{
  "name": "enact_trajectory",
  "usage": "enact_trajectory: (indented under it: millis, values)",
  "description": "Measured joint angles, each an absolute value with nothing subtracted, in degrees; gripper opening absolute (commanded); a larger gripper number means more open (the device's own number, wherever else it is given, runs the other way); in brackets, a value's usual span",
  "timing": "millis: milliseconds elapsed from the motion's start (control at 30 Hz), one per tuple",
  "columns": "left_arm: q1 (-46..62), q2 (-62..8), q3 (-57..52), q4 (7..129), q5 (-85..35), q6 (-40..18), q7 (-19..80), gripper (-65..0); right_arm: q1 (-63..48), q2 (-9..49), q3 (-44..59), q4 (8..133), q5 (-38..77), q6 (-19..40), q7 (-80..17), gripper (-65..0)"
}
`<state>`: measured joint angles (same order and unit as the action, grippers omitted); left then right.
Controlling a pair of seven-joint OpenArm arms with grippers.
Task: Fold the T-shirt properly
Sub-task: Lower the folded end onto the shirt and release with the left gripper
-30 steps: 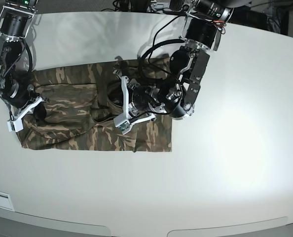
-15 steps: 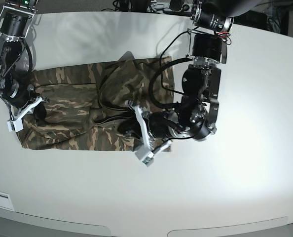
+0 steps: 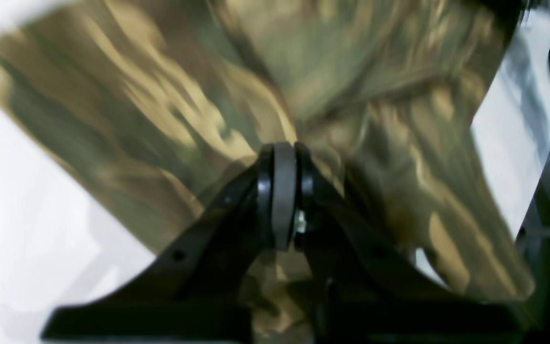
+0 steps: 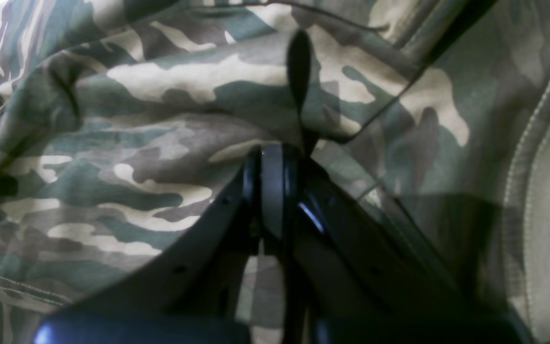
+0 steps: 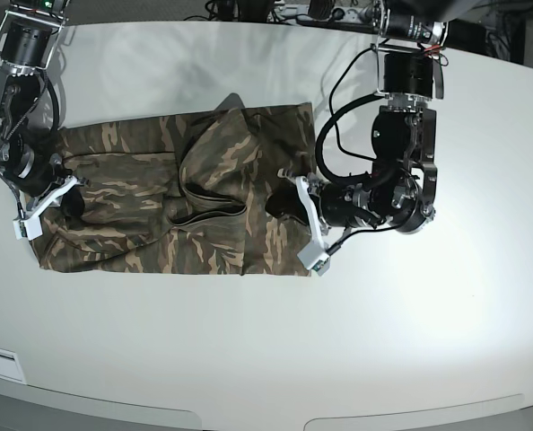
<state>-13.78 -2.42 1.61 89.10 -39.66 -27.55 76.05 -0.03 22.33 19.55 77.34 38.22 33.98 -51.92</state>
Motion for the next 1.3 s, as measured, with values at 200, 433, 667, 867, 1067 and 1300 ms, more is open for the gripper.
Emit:
enact_trajectory:
  millis: [200, 433, 667, 867, 1067, 1300]
  values:
    - [-12.9, -2.3, 4.8, 89.1, -32.1, -29.0, 69.1, -65.0, 0.0, 22.3, 19.6, 77.3, 38.2, 34.1, -51.9, -65.0]
    - [-13.0, -2.3, 11.8, 89.1, -24.2, -27.0, 62.3, -65.0, 0.0, 22.3, 19.6, 77.3, 38.2, 34.1, -51.9, -65.0]
    - [-13.0, -2.3, 16.7, 89.0, -17.4, -24.4, 54.6, -65.0, 0.0, 22.3, 19.6, 77.3, 38.2, 34.1, -51.9, -65.0]
    - [-13.1, -2.1, 16.9, 89.0, -14.3, -23.1, 44.6, -65.0, 0.0, 22.3, 19.6, 77.3, 38.2, 34.1, -51.9, -65.0]
    - [-13.7, -2.1, 16.9, 87.7, -10.5, -23.2, 29.7, -65.0, 0.0, 22.3, 19.6, 77.3, 38.6, 33.7, -51.9, -65.0]
    - [-17.1, -0.5, 16.9, 84.3, -10.2, -23.1, 29.4, -65.0, 0.0, 22.2, 19.6, 77.3, 38.7, 33.3, -51.8, -65.0]
